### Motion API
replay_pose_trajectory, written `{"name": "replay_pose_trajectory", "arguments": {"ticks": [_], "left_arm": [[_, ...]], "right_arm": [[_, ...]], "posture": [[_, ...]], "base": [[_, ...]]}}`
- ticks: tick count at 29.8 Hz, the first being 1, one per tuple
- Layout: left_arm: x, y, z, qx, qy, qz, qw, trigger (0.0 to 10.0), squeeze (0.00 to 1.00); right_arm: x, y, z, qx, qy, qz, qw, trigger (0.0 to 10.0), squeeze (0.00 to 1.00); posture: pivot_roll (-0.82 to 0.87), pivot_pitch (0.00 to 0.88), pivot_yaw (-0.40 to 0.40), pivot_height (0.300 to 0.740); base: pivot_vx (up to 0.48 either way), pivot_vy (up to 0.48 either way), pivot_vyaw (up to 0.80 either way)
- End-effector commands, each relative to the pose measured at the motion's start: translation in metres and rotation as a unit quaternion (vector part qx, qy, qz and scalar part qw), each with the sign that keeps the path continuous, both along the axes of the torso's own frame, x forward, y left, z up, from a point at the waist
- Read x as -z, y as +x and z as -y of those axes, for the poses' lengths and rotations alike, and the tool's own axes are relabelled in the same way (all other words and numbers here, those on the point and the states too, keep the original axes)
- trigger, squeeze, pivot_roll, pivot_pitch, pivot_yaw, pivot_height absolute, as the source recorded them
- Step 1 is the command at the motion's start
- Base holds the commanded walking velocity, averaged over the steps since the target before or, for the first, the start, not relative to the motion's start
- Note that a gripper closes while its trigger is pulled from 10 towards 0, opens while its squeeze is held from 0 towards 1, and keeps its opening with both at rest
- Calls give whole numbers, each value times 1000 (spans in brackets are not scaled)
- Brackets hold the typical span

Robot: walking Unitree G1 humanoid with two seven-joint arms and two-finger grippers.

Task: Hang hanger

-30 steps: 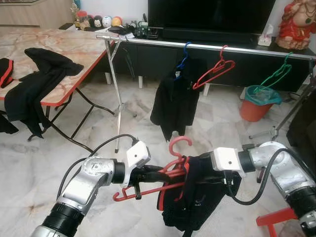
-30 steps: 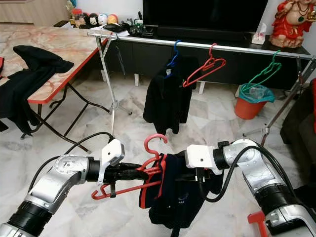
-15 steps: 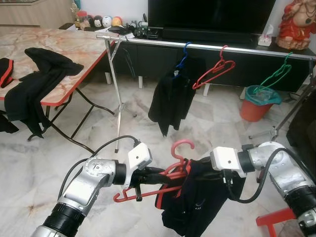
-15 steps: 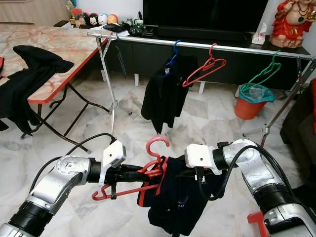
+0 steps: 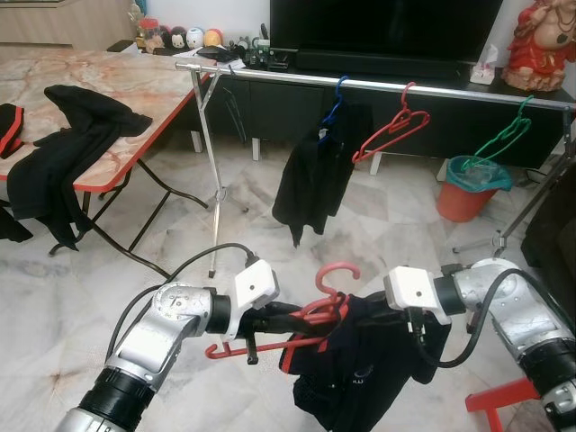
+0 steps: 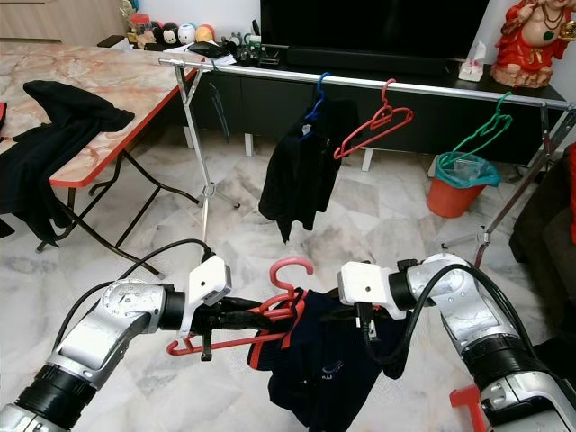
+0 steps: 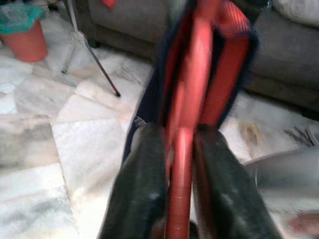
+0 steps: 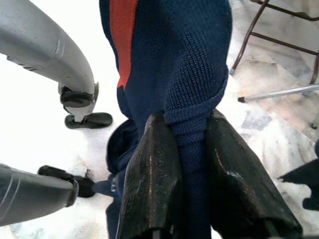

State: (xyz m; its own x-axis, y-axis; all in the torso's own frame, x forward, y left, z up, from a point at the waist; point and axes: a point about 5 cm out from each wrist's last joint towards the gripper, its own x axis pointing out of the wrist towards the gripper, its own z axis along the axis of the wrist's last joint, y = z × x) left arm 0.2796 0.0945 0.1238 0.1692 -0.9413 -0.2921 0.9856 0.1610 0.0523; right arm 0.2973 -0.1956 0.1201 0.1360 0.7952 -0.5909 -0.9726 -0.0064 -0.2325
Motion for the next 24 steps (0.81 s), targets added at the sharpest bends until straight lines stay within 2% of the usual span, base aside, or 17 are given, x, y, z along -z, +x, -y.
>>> {"name": "replay_pose_trajectory", "arguments": {"ticks": [1,12,17,24], "left_arm": [[-15,3,9,12,-30,24,999,10000,1000],[-16,8,7,8,-24,38,999,10000,1000],[-20,4,-3,42,0,26,999,10000,1000],[-23,1,-14,55,25,28,998,10000,1000]], "right_arm": [[-2,0,-10,-18,13,3,1000,0,0],[0,-3,-10,-21,12,-4,1000,0,0],[5,-1,-6,-10,-7,3,1000,0,0],[13,1,-5,12,-19,14,1000,0,0]], "posture": [[21,0,-46,740],[20,0,-45,740],[22,0,-47,740],[29,0,-48,740]], "base": [[0,0,0],[0,0,0],[0,0,0],[0,0,0]]}}
